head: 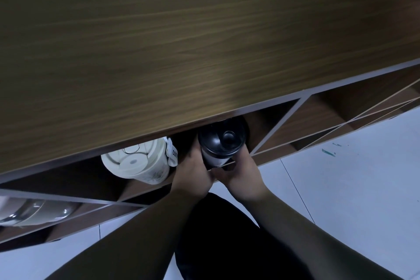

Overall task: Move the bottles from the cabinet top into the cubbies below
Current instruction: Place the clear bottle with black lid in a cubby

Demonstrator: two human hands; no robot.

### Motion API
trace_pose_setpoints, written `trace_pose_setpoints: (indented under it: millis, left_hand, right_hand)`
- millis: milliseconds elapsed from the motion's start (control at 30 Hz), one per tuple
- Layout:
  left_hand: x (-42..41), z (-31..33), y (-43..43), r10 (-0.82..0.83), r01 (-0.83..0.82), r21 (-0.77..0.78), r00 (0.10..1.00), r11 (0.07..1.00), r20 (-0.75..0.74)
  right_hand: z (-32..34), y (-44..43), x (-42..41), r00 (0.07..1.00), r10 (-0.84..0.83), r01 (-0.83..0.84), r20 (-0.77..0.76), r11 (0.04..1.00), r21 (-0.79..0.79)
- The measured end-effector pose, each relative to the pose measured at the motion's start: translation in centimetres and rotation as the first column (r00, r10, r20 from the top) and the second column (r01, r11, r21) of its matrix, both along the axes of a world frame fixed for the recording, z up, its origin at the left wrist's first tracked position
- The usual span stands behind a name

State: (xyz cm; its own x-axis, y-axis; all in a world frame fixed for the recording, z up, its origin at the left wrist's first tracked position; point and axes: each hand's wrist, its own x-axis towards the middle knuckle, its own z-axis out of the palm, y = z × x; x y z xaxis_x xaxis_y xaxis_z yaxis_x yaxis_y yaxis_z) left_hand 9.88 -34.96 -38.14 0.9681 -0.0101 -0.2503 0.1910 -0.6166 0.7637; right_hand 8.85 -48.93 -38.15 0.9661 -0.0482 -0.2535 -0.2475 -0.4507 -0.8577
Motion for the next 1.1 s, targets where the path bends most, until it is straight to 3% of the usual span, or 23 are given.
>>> trace_pose_setpoints:
  millis: [233, 533, 933, 1100]
  left_hand:
    - [-0.1, -0.3, 0.1, 0.019, -0.021, -0.059, 0.999, 0.998, -0.030]
    - [-0.6, -0.3, 0.6, -0.029, 0.027, -0.110, 0.999, 0.994, -0.018]
    - [-1.8, 1.7, -0.1, 0.071, -0.046, -0.218, 0.992, 0.975, 0.108]
    - [-1.2, 1.7, 0.1, 0.048, -0.024, -0.197, 0.992, 0.980, 0.114]
  right_hand:
    - [-0.5, -0.7, -0.4, 0.999, 0.010, -0.009, 0.036, 0.999, -0.033]
    - [0.1, -1.3, -0.8, 0.999, 0.022, -0.025, 0.029, 0.994, 0.104]
    - [5.8, -0.7, -1.1, 0.994, -0.061, 0.033, 0.087, 0.955, 0.295]
    - [6.3, 0.1, -0.1, 0.993, -0.033, 0.008, 0.113, 0.976, 0.218]
